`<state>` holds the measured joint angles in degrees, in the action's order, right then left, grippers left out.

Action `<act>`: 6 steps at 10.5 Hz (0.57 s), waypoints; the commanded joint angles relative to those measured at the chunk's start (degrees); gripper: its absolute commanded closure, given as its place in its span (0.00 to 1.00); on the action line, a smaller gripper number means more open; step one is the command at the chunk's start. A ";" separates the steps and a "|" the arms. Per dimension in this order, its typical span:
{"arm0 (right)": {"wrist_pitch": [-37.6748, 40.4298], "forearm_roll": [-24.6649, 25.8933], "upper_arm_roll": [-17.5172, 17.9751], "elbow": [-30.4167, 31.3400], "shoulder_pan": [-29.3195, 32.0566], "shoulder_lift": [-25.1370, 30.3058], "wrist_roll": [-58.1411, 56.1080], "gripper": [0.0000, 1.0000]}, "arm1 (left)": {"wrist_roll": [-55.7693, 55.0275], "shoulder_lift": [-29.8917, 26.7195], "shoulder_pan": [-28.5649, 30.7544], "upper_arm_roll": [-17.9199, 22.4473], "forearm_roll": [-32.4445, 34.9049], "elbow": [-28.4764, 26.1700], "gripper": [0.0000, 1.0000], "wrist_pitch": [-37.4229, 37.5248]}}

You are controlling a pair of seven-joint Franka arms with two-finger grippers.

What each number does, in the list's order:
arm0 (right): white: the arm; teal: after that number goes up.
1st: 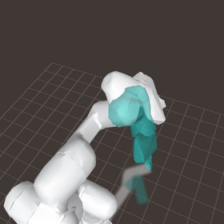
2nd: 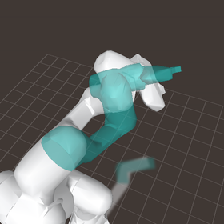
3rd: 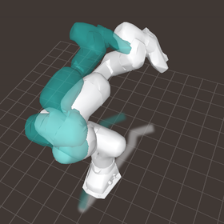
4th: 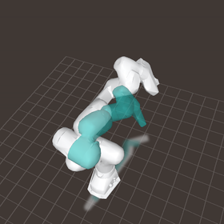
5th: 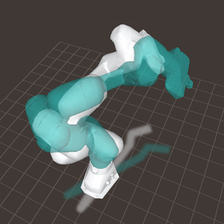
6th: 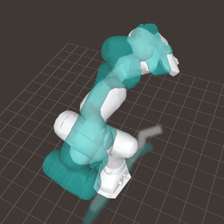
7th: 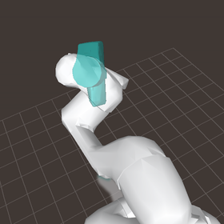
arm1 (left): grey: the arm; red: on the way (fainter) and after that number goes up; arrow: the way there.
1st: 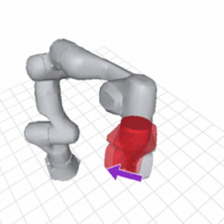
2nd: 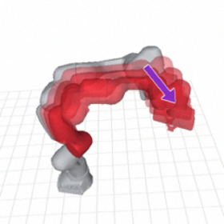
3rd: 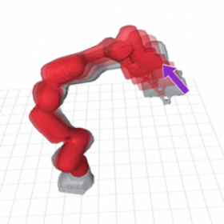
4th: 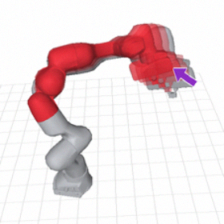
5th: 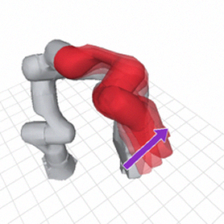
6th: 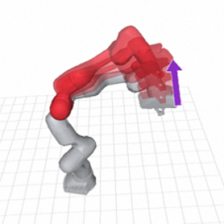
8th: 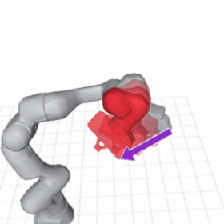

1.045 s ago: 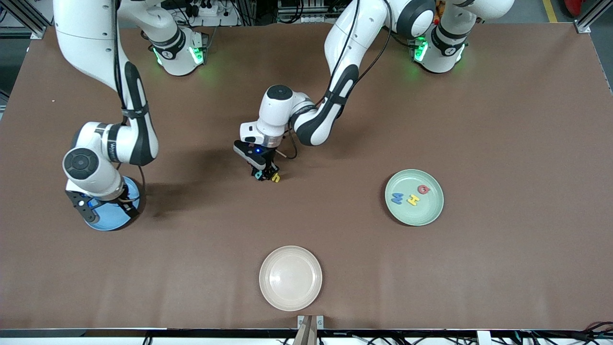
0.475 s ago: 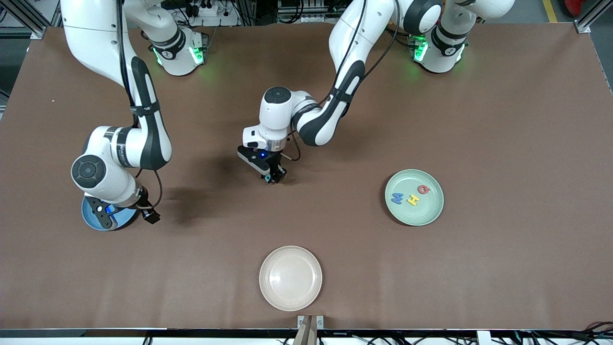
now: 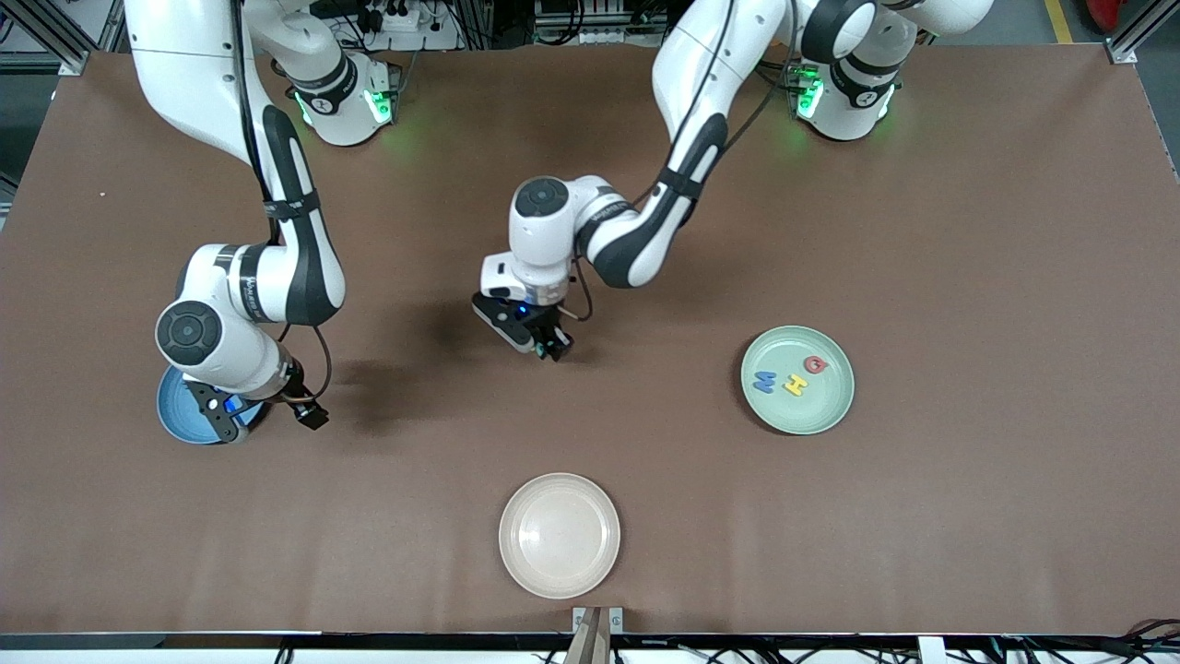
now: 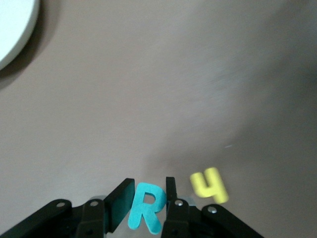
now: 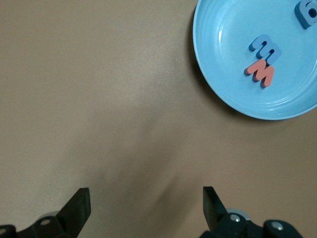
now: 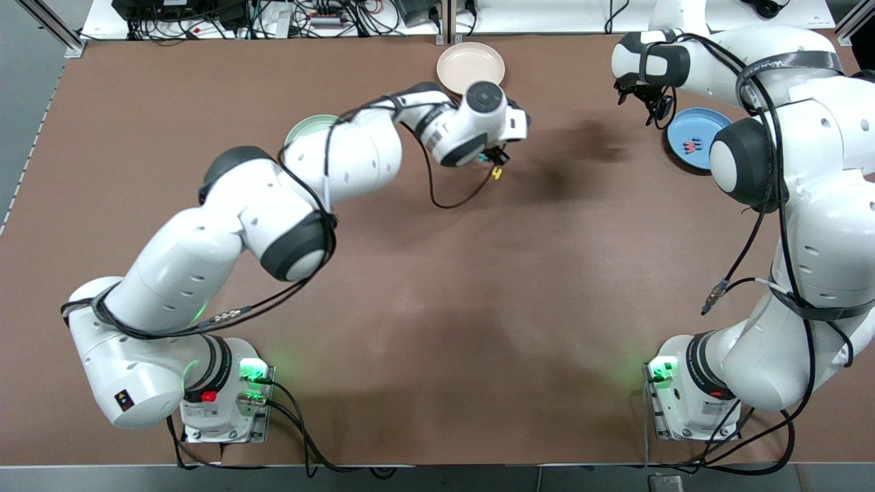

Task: Sort upper and lower case letters into plates
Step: 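Close the left gripper on the teal R, then carry the R to the green plate while the right gripper reaches the 4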

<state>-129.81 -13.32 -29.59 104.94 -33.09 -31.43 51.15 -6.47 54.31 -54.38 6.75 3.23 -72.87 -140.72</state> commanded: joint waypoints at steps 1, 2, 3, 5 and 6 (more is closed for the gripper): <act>0.79 -2.67 0.50 -1.14 0.48 0.40 0.44 0.00 | 11.08 -7.44 7.77 -4.27 -1.12 -10.24 1.00 0.35; 0.79 -2.67 0.93 -1.14 0.48 0.40 0.35 0.00 | 16.87 -10.51 11.71 -5.77 -1.12 -14.45 1.00 0.35; 1.57 -2.67 3.90 -0.97 0.65 0.40 -0.43 0.00 | 22.32 -13.41 16.54 -8.13 -1.12 -18.41 1.00 0.35; 1.23 -2.15 11.19 -1.23 -1.00 0.40 -3.34 0.00 | 29.54 -18.25 25.43 -13.15 -1.03 -25.01 1.00 2.36; 1.05 -1.88 11.83 -1.23 -3.97 0.40 -3.60 0.00 | 33.93 -20.45 28.08 -13.43 -1.12 -27.74 1.00 3.42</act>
<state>-128.93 -15.15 -19.95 104.07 -33.93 -31.40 48.58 21.51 40.41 -30.35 -4.57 3.19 -92.30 -138.46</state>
